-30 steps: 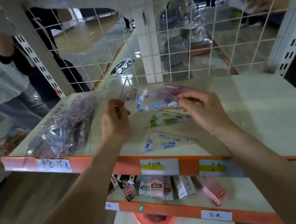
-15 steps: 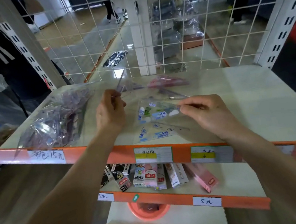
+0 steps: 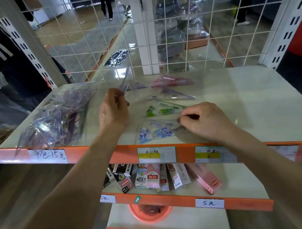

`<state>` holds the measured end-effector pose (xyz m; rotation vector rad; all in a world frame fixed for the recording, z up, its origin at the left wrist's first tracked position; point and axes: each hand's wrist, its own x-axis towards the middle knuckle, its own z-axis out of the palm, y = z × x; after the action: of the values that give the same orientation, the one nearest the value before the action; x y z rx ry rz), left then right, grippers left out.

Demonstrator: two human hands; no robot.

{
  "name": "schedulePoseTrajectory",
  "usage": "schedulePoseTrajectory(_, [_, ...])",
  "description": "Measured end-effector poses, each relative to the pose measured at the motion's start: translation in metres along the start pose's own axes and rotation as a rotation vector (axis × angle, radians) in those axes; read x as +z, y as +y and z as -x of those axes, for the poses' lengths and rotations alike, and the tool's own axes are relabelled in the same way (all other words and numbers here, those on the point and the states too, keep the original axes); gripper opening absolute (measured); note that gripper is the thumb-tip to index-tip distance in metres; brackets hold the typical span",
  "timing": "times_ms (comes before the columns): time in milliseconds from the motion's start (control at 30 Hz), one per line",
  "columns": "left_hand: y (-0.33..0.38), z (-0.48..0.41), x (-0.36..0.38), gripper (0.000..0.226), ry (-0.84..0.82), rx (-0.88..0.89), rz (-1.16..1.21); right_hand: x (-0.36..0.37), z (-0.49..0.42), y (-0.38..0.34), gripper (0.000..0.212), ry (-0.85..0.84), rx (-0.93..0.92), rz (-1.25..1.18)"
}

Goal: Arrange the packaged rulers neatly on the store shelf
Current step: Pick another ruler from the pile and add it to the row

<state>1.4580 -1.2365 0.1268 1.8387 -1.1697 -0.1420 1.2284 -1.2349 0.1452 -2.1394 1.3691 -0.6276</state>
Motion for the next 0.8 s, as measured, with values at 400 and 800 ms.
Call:
schedulePoseTrajectory(400, [0.002,0.003,0.0,0.017,0.002,0.02,-0.004,0.002,0.003,-0.003,0.02,0.099,-0.114,0.296])
schedulePoseTrajectory(800, [0.011,0.01,0.002,0.009,0.061,0.914,-0.069,-0.005,-0.002,0.002,0.028,0.193,0.005,-0.441])
